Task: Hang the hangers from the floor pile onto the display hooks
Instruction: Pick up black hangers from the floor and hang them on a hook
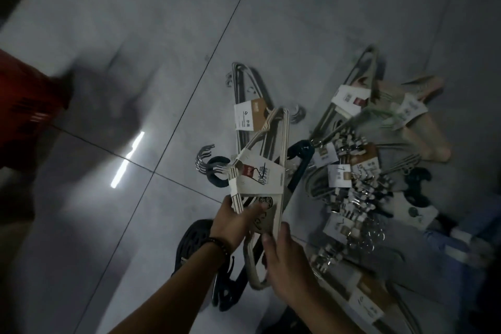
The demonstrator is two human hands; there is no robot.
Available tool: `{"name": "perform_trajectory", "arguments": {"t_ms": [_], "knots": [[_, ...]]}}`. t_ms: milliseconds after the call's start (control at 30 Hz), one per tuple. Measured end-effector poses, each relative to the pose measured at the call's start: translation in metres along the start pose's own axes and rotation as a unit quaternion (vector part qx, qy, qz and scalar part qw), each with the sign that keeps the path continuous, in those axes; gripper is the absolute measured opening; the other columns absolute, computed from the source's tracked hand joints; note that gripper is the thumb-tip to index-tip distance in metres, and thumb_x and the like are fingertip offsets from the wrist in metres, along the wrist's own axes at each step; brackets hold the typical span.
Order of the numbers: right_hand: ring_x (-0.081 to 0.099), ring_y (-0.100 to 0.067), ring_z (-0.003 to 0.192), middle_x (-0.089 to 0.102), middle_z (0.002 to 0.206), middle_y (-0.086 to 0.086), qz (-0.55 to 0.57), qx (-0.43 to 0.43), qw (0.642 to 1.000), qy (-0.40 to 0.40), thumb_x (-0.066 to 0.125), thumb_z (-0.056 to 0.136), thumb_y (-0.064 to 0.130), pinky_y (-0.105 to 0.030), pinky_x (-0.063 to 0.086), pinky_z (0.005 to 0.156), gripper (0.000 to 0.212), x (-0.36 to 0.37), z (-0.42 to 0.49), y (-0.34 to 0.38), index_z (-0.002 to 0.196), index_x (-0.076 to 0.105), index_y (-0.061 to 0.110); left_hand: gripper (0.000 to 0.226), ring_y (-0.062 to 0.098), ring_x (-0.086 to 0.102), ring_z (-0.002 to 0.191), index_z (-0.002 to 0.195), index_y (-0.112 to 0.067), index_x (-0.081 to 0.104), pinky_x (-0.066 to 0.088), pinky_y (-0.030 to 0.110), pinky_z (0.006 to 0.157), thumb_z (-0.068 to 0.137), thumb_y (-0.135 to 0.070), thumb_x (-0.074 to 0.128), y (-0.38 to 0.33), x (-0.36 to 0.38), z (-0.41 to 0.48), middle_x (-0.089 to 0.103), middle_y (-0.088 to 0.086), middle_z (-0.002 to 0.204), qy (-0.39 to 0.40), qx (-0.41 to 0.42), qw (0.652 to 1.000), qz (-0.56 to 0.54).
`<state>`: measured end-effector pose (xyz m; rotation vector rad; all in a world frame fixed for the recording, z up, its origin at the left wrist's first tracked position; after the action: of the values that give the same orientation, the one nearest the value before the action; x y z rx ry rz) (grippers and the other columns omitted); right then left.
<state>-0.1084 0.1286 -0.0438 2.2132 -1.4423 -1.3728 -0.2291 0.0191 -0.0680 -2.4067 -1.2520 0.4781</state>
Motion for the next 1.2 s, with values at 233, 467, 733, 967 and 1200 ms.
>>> {"name": "perform_trajectory", "arguments": {"t_ms": [233,467,733,967,1200], "knots": [[0.054,-0.012,0.109,0.051,0.123,0.003,-0.038,-0.033,0.992,-0.115,0.058,0.095,0.053,-0.025,0.051,0.082,0.041,-0.179,-0.026,0.064,0.127,0.046,0.031,0.053,0.013,0.071,0.100,0.134,-0.050,0.051,0.059,0.033,0.077,0.083,-0.047,0.067,-0.109,-0.012,-0.081,0.071,-0.016,0.115,0.046,0.087,0.981,0.165],[0.059,-0.016,0.115,0.059,0.137,0.008,-0.279,-0.054,0.958,0.030,0.066,0.065,0.089,-0.034,0.048,0.102,0.088,-0.450,-0.092,0.201,0.135,0.054,0.037,0.060,0.014,0.067,0.105,0.141,-0.048,0.048,0.059,0.040,0.094,0.084,-0.055,0.064,-0.284,-0.010,-0.269,0.071,-0.014,0.119,0.067,0.296,0.848,0.434],[0.066,-0.028,0.115,0.071,0.121,-0.002,-0.047,0.016,0.983,0.175,0.092,0.067,0.044,-0.048,0.055,0.099,0.071,-0.604,-0.240,0.286,0.129,0.062,0.028,0.065,0.011,0.070,0.100,0.133,-0.058,0.051,0.062,0.045,0.087,0.070,-0.050,0.066,-0.417,0.006,-0.497,0.075,-0.016,0.110,0.081,0.390,0.793,0.462],[0.073,-0.019,0.100,0.078,0.105,0.004,0.051,-0.025,0.998,0.037,0.091,0.071,0.043,-0.042,0.056,0.094,0.048,-0.656,-0.362,0.289,0.112,0.072,0.027,0.061,0.014,0.071,0.100,0.130,-0.042,0.065,0.060,0.049,0.091,0.070,-0.037,0.068,-0.474,0.043,-0.624,0.077,-0.009,0.107,0.102,0.433,0.766,0.464],[0.075,-0.006,0.092,0.080,0.097,0.012,0.203,-0.068,0.948,-0.234,0.092,0.075,0.027,-0.014,0.054,0.074,0.035,-0.730,-0.486,0.280,0.106,0.075,0.023,0.082,0.035,0.043,0.137,0.141,-0.041,0.053,0.036,0.061,0.108,0.069,-0.076,0.066,-0.531,0.081,-0.740,0.051,0.000,0.147,-0.257,0.700,0.495,0.445]]}}
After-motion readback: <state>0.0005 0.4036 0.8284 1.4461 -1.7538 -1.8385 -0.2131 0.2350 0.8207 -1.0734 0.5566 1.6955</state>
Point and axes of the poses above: each hand's wrist, its own z-axis towards the middle knuckle, its own x-axis out of the palm, y = z × x, the point moved 1 cm from there along z, towards the middle knuckle
